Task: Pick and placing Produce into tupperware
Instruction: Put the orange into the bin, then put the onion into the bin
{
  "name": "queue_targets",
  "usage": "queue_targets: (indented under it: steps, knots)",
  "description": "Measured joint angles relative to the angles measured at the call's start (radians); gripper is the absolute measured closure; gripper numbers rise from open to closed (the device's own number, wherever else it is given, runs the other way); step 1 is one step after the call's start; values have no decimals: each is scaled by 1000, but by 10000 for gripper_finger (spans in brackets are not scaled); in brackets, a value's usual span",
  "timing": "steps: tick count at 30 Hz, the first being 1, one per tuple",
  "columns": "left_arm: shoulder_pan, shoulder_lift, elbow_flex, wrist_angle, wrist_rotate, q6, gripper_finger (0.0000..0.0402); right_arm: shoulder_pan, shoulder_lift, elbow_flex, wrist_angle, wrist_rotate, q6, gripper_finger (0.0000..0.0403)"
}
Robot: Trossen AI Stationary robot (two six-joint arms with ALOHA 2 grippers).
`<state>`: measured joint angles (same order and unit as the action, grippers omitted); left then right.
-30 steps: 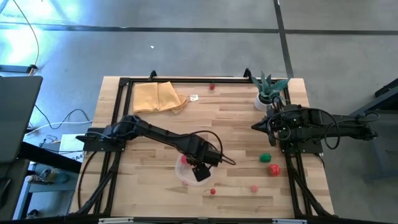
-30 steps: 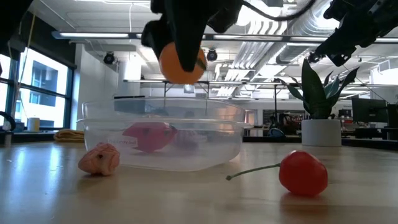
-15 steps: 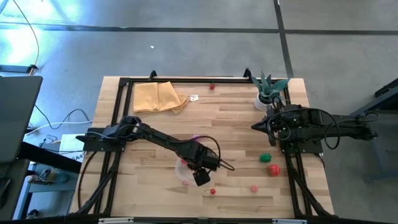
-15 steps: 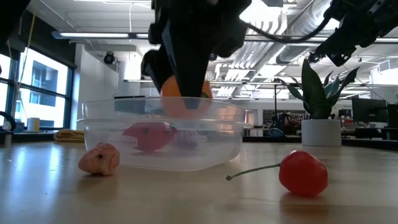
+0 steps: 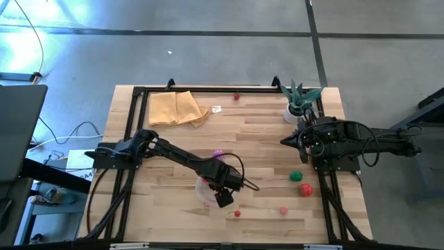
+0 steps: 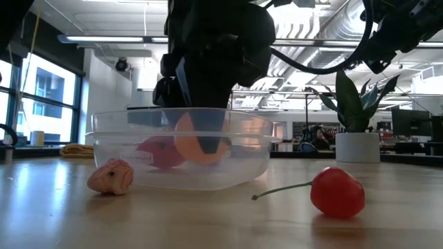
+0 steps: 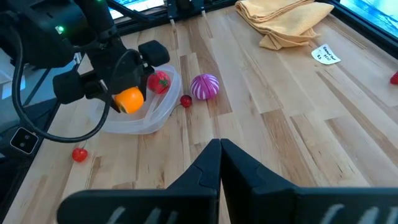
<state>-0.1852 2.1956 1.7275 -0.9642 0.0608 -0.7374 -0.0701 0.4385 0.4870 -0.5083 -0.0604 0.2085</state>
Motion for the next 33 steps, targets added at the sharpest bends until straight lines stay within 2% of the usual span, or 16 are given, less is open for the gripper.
queue_targets:
  steps: [6,15,22,28,33]
  knots:
    - [0,0,-1,1,0,-4,156,0,0,0,0,0,0,402]
    - [0,0,-1,-1,3,-4,123,0,0,0,0,0,0,402]
    - [0,0,2,-6,16,-5,119,0,0,0,0,0,0,402]
    - [0,0,82,-96,-17,-11,119,0,0,0,0,0,0,402]
    - [2,0,200,-225,-66,-34,119,0,0,0,0,0,0,402]
